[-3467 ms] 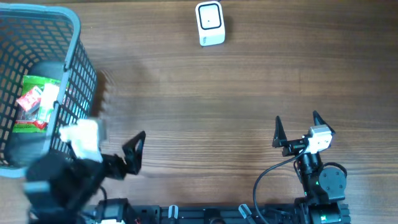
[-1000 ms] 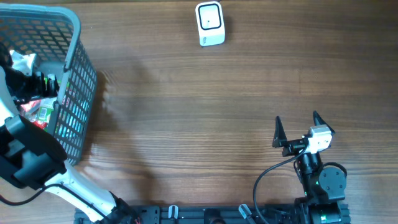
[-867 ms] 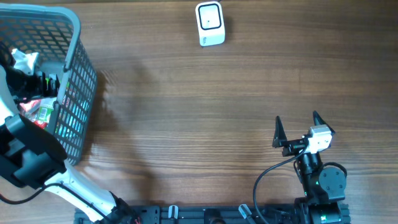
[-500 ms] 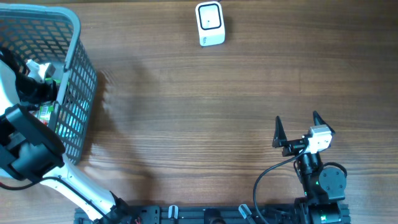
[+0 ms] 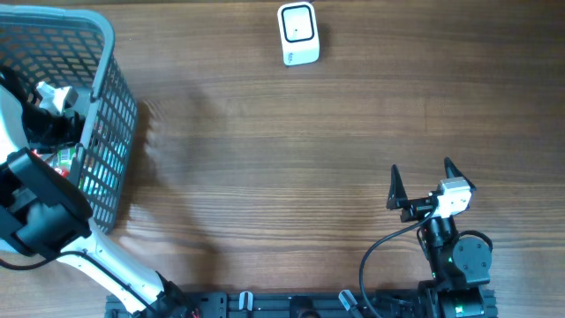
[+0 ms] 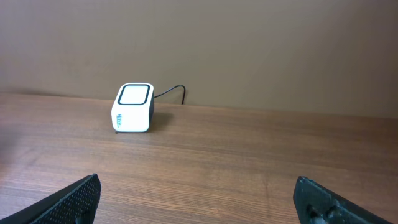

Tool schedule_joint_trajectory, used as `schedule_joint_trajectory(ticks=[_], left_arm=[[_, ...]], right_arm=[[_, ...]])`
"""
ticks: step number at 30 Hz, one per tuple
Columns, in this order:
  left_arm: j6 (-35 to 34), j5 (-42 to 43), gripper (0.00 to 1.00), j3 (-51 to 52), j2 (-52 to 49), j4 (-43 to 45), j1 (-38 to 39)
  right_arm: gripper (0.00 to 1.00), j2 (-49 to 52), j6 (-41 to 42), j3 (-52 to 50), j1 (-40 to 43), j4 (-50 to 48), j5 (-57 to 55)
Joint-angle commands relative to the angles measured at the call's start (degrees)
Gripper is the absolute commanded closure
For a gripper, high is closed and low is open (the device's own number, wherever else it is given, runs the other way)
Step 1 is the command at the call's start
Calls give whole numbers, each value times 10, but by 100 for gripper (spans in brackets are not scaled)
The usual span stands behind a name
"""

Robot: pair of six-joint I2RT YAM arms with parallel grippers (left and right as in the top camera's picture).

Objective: Scan the item barcode
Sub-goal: 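Reach the left gripper into the basket and grasp the cup noodles, then carry the cup noodles past the scanner and set it on the table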

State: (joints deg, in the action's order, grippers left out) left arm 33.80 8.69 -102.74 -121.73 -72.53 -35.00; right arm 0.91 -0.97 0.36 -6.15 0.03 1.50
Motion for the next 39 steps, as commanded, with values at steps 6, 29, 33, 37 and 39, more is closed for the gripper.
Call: schedule_joint_trajectory(ticks=[6, 29, 33, 37, 39], left_arm=[[-103, 5, 36, -137, 69, 3, -3], [-523, 4, 43, -257, 280, -177, 393], [-549, -1, 44, -257, 222, -190, 515], [-592, -23, 43, -257, 134, -152, 629], [-605, -23, 42, -257, 87, -117, 673]], right_arm=[[0, -3, -1, -1, 3, -2, 6], [0, -3, -1, -1, 3, -2, 6], [0, -3, -1, -1, 3, -2, 6], [0, -3, -1, -1, 3, -2, 6], [0, -3, -1, -1, 3, -2, 6]])
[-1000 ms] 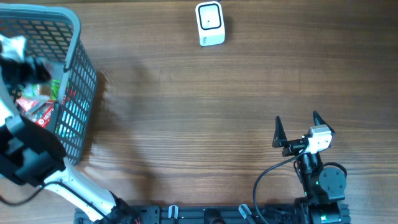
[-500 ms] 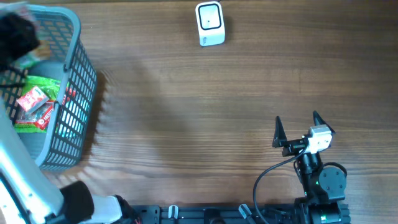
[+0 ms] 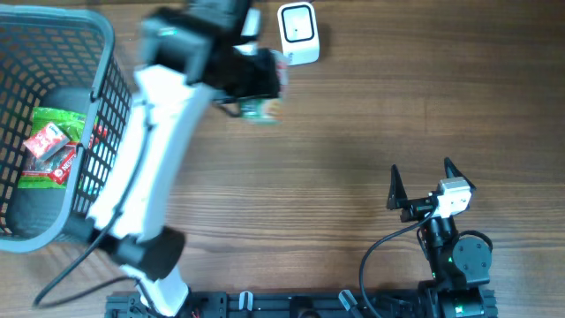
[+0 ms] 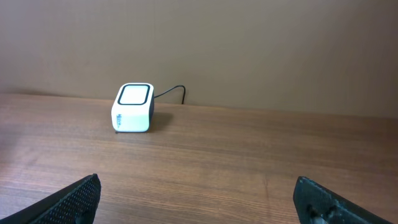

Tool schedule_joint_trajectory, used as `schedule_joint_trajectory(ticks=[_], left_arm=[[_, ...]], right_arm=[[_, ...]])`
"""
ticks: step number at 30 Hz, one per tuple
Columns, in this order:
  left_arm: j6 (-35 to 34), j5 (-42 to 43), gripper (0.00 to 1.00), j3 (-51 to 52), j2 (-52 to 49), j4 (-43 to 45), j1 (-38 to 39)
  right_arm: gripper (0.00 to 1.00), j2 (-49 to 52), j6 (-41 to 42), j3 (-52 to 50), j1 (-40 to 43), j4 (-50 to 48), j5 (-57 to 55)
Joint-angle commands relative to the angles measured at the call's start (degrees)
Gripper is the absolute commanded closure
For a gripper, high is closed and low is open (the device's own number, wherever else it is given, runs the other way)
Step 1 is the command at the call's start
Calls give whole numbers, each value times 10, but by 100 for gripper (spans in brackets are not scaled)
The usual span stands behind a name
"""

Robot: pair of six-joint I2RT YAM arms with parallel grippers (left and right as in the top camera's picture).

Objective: Scan the item barcode
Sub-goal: 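Carry the cup noodles past the scanner and set it on the table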

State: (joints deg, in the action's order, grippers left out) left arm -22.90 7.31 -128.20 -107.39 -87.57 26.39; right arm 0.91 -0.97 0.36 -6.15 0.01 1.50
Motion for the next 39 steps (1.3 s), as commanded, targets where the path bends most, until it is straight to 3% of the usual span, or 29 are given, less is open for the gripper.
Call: schedule_joint_trajectory(ticks=[1, 7, 13, 15, 16, 20, 29, 31, 32, 34, 35, 39], left_arm=[[-49, -9, 42, -3, -80, 51, 78], [-93, -10, 41, -3, -235, 172, 177], [-106, -10, 38, -3, -330, 240, 225], [-106, -9, 28, -3, -340, 250, 231], [-106, -9, 15, -3, -341, 252, 232], [-105, 13, 4, -3, -332, 257, 230], [-88, 21, 2, -5, -250, 245, 216], [-74, 21, 7, -5, -233, 243, 216], [-72, 21, 15, -5, -226, 236, 216], [-70, 20, 78, -4, -226, 203, 220], [-63, 16, 87, -1, -228, 195, 223], [-54, -16, 89, 46, -232, 212, 233]], right_arm=[[0, -3, -1, -1, 3, -2, 6], [0, -3, -1, -1, 3, -2, 6], [0, -3, -1, -1, 3, -2, 6], [0, -3, -1, -1, 3, -2, 6], [0, -3, -1, -1, 3, -2, 6], [0, -3, -1, -1, 3, -2, 6], [0, -3, -1, -1, 3, -2, 6], [0, -3, -1, -1, 3, -2, 6], [0, -3, -1, -1, 3, -2, 6], [0, -3, -1, -1, 3, -2, 6], [0, -3, -1, -1, 3, -2, 6], [0, -3, -1, -1, 3, -2, 6]])
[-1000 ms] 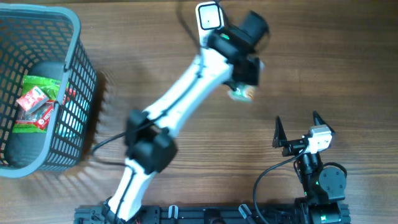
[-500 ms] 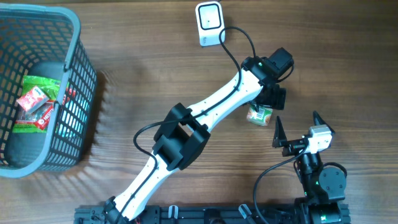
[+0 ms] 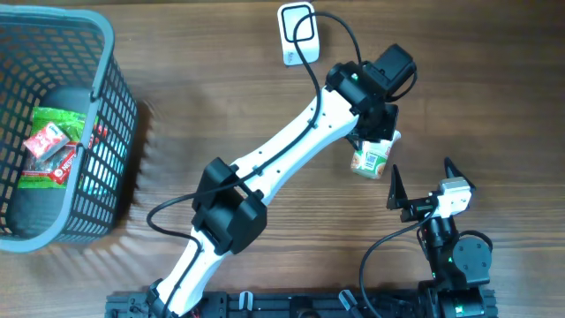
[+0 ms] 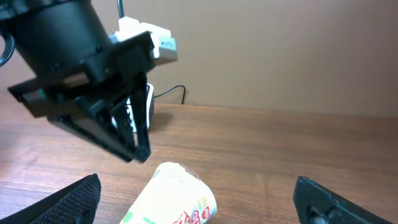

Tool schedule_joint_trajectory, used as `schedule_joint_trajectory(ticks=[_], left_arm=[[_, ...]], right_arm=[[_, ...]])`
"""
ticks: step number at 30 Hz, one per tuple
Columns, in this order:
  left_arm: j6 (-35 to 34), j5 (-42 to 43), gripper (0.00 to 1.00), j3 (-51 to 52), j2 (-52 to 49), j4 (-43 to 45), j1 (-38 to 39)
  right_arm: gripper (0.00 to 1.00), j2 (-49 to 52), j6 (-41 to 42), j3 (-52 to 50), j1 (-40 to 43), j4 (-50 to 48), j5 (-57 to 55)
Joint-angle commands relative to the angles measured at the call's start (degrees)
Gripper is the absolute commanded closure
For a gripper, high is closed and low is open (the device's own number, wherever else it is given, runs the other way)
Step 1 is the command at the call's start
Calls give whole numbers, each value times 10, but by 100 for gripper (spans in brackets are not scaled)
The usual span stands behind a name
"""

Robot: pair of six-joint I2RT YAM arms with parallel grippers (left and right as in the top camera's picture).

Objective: Scan the item barcode
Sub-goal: 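Carry the cup noodles past the scanner and set it on the table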

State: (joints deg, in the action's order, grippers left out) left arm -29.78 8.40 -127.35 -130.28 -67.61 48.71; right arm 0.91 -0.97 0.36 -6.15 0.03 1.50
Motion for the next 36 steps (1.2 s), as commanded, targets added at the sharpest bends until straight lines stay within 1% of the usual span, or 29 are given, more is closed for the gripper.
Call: schedule_joint_trajectory(ticks=[1, 5, 8, 15, 22, 26, 29, 32, 36], left_arm=[[15, -27, 89, 50, -3, 19, 10], [15, -24, 89, 120, -3, 62, 20], [15, -25, 89, 152, -3, 86, 26], [15, -25, 89, 156, -6, 89, 25], [15, -35, 90, 167, -25, 89, 43], [15, -35, 90, 164, -7, 90, 37], [15, -35, 87, 153, 23, 90, 27], [15, -36, 80, 151, 58, 92, 9], [15, -60, 75, 151, 63, 50, -24]], right_arm=[[0, -3, -1, -1, 3, -2, 6], [0, -3, -1, -1, 3, -2, 6], [0, -3, -1, -1, 3, -2, 6], [0, -3, -1, -1, 3, -2, 6], [0, -3, -1, -1, 3, -2, 6], [0, -3, -1, -1, 3, -2, 6], [0, -3, -1, -1, 3, -2, 6], [0, -3, -1, -1, 3, -2, 6], [0, -3, -1, -1, 3, -2, 6]])
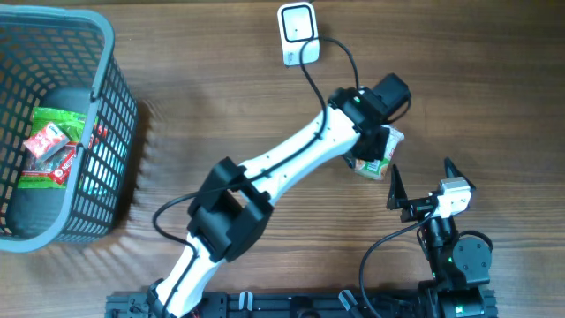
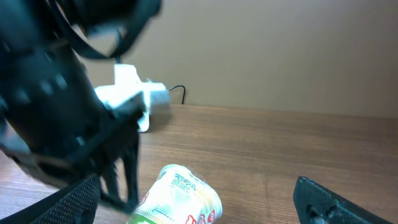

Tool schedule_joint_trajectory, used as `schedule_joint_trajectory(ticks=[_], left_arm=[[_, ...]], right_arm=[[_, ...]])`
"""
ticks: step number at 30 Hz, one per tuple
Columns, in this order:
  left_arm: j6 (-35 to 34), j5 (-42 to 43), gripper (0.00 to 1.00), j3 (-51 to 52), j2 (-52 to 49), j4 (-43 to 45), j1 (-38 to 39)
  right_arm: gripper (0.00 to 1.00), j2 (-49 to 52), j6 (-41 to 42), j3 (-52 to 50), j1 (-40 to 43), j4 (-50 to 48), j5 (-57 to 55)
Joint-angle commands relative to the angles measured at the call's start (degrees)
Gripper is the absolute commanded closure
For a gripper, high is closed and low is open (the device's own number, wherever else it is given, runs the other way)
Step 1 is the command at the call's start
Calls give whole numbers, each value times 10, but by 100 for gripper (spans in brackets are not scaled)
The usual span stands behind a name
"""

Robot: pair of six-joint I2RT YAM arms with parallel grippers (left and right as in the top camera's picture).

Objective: Scan the item barcode
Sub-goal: 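Carry the cup noodles past the scanner and set it on the table, then reach the left gripper into the basket and grasp the Kleenex pack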

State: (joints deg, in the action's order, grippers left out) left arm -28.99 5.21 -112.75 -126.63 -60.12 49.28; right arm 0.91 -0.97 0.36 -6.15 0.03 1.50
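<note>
The item is a white and green instant-noodle cup (image 1: 382, 157), lying tilted just off the wood in front of my right gripper; the right wrist view shows it close up (image 2: 186, 198). My left gripper (image 1: 371, 143) reaches across the table and is shut on the cup's green base end, its dark fingers (image 2: 126, 171) blurred. The white barcode scanner (image 1: 298, 34) stands at the far edge, mostly hidden behind the left arm in the right wrist view. My right gripper (image 1: 421, 168) rests open near the front, and its own view (image 2: 196, 184) shows nothing between the fingers.
A grey-blue wire basket (image 1: 113, 106) with several green and red packets (image 1: 48, 146) stands at the far left. The scanner's black cable (image 1: 331, 49) runs along the table under the left arm. The left arm spans the middle of the table diagonally.
The left gripper has shifted slightly and sits lower over the cup. The cup has turned a little, with more of its printed side toward the right wrist camera. The right gripper has not moved.
First the left gripper was down inside the basket. Then it was near the scanner, holding a small item. After that it held the cup in front of the right gripper, where it still is now, slightly turned. The right gripper stayed open and still throughout.
</note>
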Motion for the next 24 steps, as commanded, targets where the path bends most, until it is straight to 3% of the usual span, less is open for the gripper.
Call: schedule_joint_trajectory(ticks=[1, 4, 12, 15, 17, 19, 24], left_arm=[[8, -32, 75, 6, 26, -45, -42], [48, -32, 70, 6, 37, -87, -74], [93, -48, 37, 6, 209, -120, -219], [93, -56, 30, 6, 309, -120, -344], [93, -65, 11, 6, 351, -118, -425], [93, -83, 1, 6, 378, -116, -507], [93, -107, 0, 8, 377, -118, -723]], right_arm=[[0, -3, -1, -1, 3, -2, 6], [0, -3, -1, -1, 3, -2, 6], [0, -3, -1, -1, 3, -2, 6], [0, -3, -1, -1, 3, -2, 6], [0, -3, -1, -1, 3, -2, 6], [0, -3, -1, -1, 3, -2, 6], [1, -3, -1, -1, 3, -2, 6]])
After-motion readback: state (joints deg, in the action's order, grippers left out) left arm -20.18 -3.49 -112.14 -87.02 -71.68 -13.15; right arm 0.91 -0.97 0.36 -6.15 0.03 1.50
